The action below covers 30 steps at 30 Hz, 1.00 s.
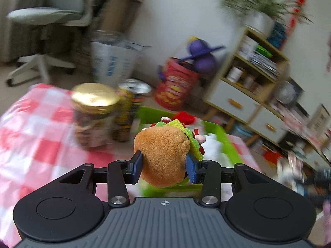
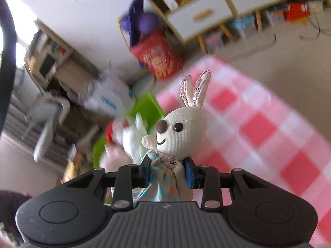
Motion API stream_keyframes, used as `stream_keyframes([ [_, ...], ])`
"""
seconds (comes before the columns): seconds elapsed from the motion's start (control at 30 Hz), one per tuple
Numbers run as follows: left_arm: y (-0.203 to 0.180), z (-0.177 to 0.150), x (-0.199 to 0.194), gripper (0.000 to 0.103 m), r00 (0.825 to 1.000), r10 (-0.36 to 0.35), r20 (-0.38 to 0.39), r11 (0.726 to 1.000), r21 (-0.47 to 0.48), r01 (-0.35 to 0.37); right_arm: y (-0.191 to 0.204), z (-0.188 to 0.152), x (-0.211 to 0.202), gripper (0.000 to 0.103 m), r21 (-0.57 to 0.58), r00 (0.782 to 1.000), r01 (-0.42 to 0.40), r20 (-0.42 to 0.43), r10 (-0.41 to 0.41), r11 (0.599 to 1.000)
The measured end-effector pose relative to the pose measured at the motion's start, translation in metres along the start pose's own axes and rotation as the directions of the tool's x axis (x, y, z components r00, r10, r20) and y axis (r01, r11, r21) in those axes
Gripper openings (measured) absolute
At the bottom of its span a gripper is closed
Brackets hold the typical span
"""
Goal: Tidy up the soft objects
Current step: 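Carry burger plush with left tool while right tool carries rabbit doll to bin, then open left gripper over bin while right gripper releases rabbit doll inside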
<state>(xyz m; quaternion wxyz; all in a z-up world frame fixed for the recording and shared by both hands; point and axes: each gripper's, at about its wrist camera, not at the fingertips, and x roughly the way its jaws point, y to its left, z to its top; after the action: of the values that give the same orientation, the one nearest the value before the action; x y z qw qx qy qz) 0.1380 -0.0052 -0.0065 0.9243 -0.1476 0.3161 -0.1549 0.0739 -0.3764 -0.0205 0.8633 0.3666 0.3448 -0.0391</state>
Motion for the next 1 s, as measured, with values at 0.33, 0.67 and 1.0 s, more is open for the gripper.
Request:
stream_keyframes([
  [0.33,-0.045,0.021,0.079,0.043,0.970,-0.144,-0.197,0.985,0.063,0.159,0.057,0.049,0.065,0.016,-0.275,0.999,-0.025,-0.041,0.015,0.961],
  [0.67,-0.035,0.017,0.131,0.043,0.931,-0.175,-0.320,0.982,0.013,0.189,0.075,0.039,0.162,0.016,-0.547,0.969,-0.043,-0.225,-0.097,0.836],
  [1.0,-0.019,0.001,0.144,0.045,0.915,-0.200,-0.351,0.979,-0.051,0.195,0.079,0.029,0.192,0.016,-0.652,0.962,-0.035,-0.227,-0.151,0.757],
])
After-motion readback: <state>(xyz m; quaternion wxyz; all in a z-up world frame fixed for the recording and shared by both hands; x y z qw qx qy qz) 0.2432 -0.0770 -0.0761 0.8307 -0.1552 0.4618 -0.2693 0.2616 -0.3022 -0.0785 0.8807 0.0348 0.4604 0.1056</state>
